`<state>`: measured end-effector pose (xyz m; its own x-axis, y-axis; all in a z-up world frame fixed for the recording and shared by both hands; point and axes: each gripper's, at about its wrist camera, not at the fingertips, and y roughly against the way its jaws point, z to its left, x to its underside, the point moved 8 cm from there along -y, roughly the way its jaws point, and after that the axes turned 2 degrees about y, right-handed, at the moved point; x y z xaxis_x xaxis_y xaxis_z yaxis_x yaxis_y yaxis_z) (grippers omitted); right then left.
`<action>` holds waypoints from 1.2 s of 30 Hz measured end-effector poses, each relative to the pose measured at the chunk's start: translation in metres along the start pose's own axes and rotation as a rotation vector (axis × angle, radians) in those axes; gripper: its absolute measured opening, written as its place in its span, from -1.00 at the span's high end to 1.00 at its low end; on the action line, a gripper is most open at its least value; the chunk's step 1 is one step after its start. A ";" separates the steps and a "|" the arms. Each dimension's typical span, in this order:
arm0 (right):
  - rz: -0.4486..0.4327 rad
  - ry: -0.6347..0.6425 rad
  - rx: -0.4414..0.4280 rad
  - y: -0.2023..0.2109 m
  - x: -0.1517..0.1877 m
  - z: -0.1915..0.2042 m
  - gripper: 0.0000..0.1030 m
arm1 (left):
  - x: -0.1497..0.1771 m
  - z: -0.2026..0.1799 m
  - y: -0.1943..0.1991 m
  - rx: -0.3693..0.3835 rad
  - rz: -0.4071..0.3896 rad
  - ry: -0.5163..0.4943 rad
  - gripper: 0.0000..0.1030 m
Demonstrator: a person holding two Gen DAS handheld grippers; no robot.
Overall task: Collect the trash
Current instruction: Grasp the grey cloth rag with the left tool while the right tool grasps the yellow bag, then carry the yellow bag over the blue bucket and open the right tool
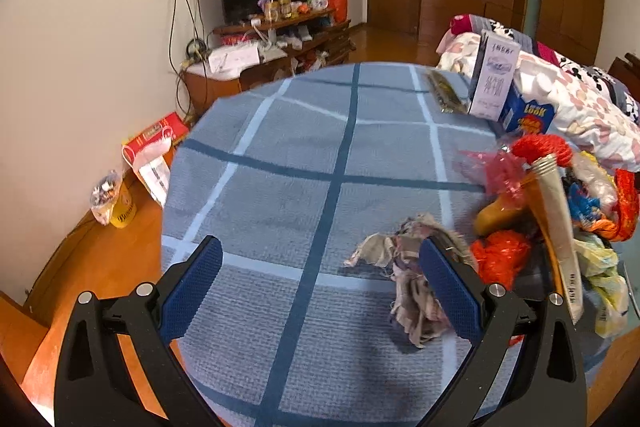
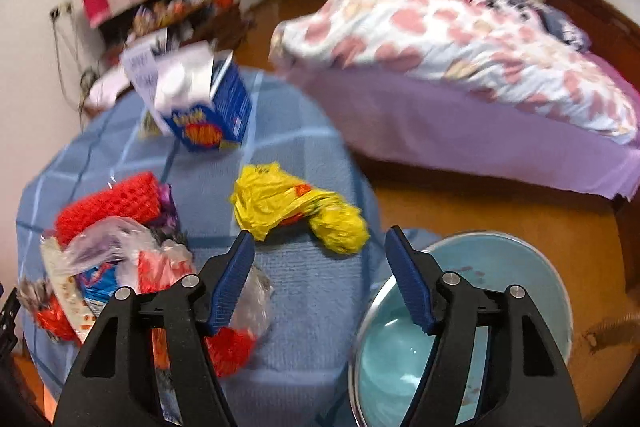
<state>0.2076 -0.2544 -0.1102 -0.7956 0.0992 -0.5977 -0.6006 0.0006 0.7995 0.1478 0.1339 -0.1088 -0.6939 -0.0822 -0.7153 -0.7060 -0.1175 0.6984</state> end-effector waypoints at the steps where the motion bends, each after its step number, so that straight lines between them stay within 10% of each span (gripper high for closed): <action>1: 0.017 0.014 -0.016 -0.007 -0.002 0.003 -0.32 | 0.001 0.001 -0.002 0.005 0.007 0.003 -0.88; 24: 0.112 0.230 -0.029 -0.052 -0.032 0.015 -0.22 | 0.008 -0.046 -0.011 0.150 0.083 -0.032 -0.87; 26: 0.130 0.240 -0.034 -0.059 -0.029 0.015 0.16 | 0.013 -0.049 -0.018 0.134 0.102 -0.045 -0.86; 28: 0.144 0.236 -0.038 -0.065 -0.026 0.012 0.45 | 0.018 -0.049 -0.026 0.148 0.127 -0.032 -0.73; 33: 0.113 0.197 -0.069 -0.064 -0.026 0.006 0.50 | 0.023 -0.049 -0.037 0.249 0.158 0.020 0.28; 36: 0.062 0.147 -0.075 -0.050 -0.031 0.000 0.50 | 0.022 -0.045 -0.035 0.287 0.152 0.061 0.41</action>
<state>0.2623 -0.2571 -0.1312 -0.8312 -0.0497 -0.5537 -0.5497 -0.0754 0.8320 0.1635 0.0913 -0.1500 -0.7905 -0.1380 -0.5967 -0.6124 0.1837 0.7689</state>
